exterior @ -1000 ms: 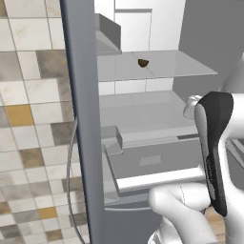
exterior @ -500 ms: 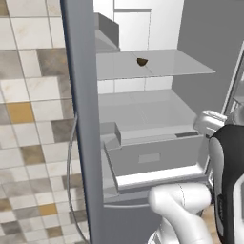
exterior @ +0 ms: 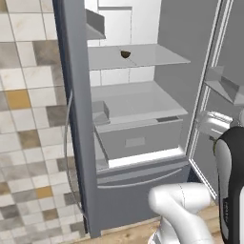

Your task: Pick the kiwi and mango from the fridge and place them inside the tupperware on the counter.

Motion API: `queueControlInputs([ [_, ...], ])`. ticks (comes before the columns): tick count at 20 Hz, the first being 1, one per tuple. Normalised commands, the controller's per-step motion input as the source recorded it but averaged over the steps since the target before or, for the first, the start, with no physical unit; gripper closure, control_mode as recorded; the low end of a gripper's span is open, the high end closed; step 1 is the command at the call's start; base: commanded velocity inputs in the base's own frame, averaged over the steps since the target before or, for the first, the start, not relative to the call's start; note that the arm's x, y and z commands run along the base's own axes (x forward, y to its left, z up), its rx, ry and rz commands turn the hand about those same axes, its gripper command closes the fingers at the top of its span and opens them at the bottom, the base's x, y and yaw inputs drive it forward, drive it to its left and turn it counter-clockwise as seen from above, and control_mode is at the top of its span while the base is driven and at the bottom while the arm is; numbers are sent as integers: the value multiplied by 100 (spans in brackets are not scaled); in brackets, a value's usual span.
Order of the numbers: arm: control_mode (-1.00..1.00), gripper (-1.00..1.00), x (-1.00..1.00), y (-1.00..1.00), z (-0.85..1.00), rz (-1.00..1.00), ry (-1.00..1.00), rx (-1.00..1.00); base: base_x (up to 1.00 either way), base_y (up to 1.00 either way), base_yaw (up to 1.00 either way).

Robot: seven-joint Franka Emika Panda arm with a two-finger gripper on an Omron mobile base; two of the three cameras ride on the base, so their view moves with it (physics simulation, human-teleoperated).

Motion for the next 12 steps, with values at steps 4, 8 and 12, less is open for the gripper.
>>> queueControlInputs([
  [4, 100, 100, 0, 0, 0, 0, 0, 0, -34, 44, -47],
  [8, 100, 100, 0, 0, 0, 0, 0, 0, -40, 34, -63],
  [12, 100, 100, 0, 0, 0, 0, 0, 0, -47, 25, -86],
])
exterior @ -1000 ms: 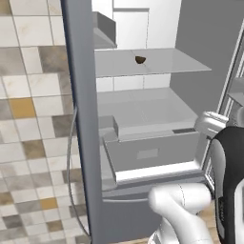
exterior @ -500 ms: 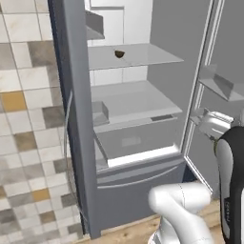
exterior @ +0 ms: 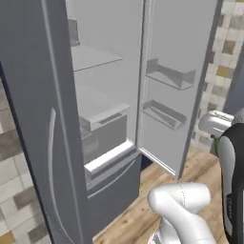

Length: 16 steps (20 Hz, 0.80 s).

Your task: Pick the kiwi and mango from the fridge and place them inside the tupperware on the counter.

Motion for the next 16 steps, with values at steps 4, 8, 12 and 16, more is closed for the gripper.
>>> queueControlInputs([
  [4, 100, 100, 0, 0, 0, 0, 0, 0, -44, 15, -100],
  [8, 100, 100, 0, 0, 0, 0, 0, 0, -39, 5, -100],
  [12, 100, 100, 0, 0, 0, 0, 0, 0, -39, 0, -100],
  [16, 100, 100, 0, 0, 0, 0, 0, 0, -39, 0, -100],
])
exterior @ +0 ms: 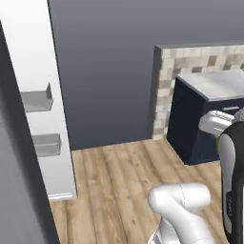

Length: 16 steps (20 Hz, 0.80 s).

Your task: Pick the kiwi and mango from the fridge and place them inside the tupperware on the counter.

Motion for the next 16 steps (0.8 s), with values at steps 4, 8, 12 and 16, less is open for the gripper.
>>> queueControlInputs([
  [4, 100, 100, 0, 0, 0, 0, 0, 0, -50, -7, -94],
  [8, 100, 100, 0, 0, 0, 0, 0, 0, -22, -24, -85],
  [12, 100, 100, 0, 0, 0, 0, 0, 0, 0, -50, -67],
  [16, 100, 100, 0, 0, 0, 0, 0, 0, 0, -54, -66],
])
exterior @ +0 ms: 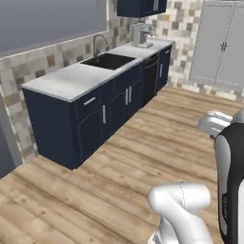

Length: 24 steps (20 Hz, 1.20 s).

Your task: Pick the kiwi and mango from the fridge and place them inside the tupperware on the counter.

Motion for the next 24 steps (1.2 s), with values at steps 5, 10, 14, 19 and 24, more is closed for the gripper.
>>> queueControlInputs([
  [5, 100, 100, 0, 0, 0, 0, 0, 0, 2, -72, -37],
  [10, 100, 100, 0, 0, 0, 0, 0, 0, 0, -100, -11],
  [14, 100, 100, 0, 0, 0, 0, 0, 0, 0, -91, -25],
  [19, 100, 100, 0, 0, 0, 0, 0, 0, 0, -79, -39],
  [24, 100, 100, 0, 0, 0, 0, 0, 0, 0, -72, -46],
])
